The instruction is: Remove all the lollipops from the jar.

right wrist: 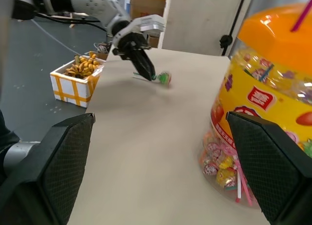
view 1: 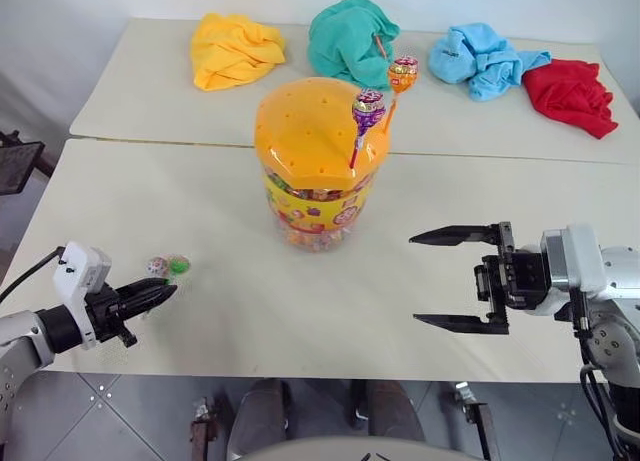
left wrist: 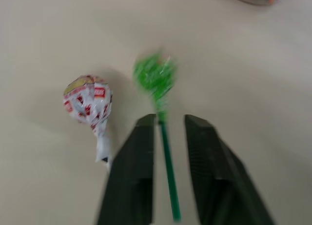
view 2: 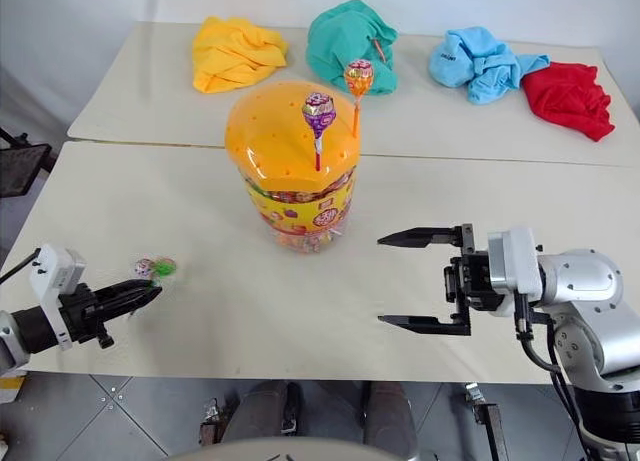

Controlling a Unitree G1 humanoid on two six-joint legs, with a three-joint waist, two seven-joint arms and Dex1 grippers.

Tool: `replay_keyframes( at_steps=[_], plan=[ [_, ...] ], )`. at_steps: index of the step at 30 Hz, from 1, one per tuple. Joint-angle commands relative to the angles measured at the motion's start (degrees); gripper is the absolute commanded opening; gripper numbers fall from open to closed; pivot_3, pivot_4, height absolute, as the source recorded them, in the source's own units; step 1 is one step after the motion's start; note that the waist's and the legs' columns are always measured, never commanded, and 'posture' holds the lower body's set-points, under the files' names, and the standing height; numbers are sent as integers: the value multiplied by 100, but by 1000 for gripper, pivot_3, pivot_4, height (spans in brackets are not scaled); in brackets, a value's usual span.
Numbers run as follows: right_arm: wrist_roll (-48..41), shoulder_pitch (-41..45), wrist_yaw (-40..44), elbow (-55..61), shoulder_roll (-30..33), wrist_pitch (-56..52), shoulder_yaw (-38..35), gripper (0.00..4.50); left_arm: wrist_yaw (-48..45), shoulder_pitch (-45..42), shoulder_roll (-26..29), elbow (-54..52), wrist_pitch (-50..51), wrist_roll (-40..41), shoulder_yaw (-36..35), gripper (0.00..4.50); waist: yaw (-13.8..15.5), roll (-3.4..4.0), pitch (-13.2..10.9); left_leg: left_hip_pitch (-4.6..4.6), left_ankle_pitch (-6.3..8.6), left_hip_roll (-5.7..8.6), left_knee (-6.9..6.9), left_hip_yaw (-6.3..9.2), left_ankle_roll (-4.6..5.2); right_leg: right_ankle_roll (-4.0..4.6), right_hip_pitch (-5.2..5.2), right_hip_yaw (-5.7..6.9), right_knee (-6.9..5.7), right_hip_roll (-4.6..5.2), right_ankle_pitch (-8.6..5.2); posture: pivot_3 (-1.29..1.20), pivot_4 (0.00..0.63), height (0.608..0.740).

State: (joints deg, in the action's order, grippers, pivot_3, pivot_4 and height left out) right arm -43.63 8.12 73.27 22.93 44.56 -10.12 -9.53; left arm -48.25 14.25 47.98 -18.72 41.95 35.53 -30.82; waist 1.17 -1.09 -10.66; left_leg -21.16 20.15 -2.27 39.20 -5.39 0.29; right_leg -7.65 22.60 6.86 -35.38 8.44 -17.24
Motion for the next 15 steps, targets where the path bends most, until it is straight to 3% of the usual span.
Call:
replay_keyframes(
  at_steps=[1,4,10,15],
  plan=[
    [-511,339,-752,49,-371,-233,-340,4500,-239,-239,37,84,-470,28,-172,2157,1,0,0,0,0,0,0,0,0,0,0,0,1,0,0,0,150,740],
    [-791,656,-1452,24,-720,-494,-423,4500,-633,-741,-175,326,-989,504,-512,3032,18,0,0,-4,0,0,1,-1,-2,0,4,0,-3,0,0,0,150,740],
    [-366,1715,-3441,-289,-1158,-1480,-111,4500,-586,-2011,-437,282,-517,2346,-932,3097,-19,1,0,-5,0,-5,4,1,-7,1,15,-1,-17,1,0,0,150,740],
    [-259,2361,-3631,-520,-1526,-1717,151,4500,-501,-2694,-821,33,-570,3086,-634,3097,-116,1,0,-10,-1,-1,2,-5,-9,1,16,7,-23,-1,0,0,150,740]
  ],
)
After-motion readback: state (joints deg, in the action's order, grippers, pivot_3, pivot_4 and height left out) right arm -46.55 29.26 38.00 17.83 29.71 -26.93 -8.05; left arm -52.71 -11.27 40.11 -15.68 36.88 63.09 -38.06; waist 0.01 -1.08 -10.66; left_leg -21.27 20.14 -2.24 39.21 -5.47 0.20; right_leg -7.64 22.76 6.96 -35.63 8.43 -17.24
